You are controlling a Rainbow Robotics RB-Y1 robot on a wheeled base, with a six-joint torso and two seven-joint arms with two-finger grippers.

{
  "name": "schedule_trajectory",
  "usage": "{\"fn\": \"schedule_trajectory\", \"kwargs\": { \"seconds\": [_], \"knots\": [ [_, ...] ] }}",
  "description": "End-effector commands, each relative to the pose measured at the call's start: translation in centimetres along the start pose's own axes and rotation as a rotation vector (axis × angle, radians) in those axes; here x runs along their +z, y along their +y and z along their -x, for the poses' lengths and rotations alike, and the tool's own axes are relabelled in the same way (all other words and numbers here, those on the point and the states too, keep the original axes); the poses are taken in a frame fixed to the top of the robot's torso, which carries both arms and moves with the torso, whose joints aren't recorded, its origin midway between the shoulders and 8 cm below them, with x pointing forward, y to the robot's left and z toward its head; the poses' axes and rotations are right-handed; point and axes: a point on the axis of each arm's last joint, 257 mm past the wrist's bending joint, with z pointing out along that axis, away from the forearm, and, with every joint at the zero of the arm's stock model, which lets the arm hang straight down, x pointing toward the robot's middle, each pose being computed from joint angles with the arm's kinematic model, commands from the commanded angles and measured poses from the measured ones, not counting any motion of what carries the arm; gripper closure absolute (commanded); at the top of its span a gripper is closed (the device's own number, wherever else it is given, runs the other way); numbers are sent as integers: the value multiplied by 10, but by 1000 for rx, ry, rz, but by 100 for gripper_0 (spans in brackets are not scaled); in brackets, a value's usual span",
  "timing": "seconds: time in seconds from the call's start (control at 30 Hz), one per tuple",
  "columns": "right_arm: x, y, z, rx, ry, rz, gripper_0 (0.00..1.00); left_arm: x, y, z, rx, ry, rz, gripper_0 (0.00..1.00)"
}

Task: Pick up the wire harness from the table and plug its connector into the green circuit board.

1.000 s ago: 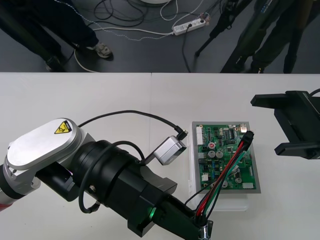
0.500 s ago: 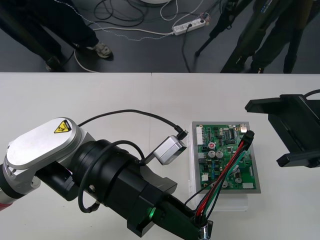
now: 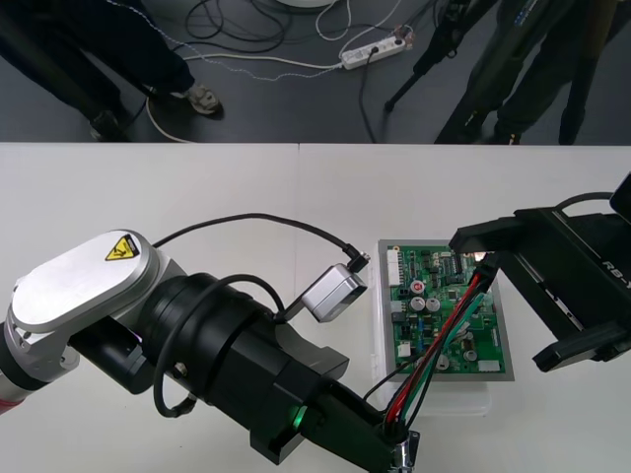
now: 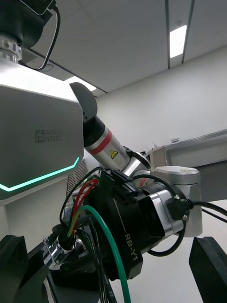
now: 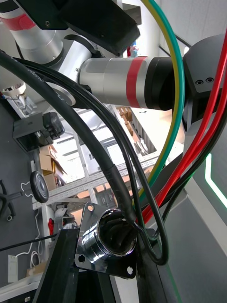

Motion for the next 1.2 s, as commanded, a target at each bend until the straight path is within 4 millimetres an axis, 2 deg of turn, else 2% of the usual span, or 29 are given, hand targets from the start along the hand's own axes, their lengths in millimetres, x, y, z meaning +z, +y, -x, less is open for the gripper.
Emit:
{"fn": "schedule_trajectory", "kwargs": {
  "seconds": [0.03,0.27,0.53,0.7,0.97,1.2],
  "knots": [
    [18,8,15,-12,-3,79,0,6,-24,11,69,26,-37,100],
    [33,7,18,-3,-19,133,0,6,-25,11,73,27,-39,100],
    [46,4,12,41,-29,184,0,7,-24,11,75,26,-40,100],
    [46,-1,14,50,-31,187,0,7,-24,13,77,19,-37,100],
    [47,-1,29,59,-54,211,0,7,-23,13,75,16,-34,100],
    [39,-2,37,87,-53,200,0,7,-23,15,80,10,-33,100]
  ]
}}
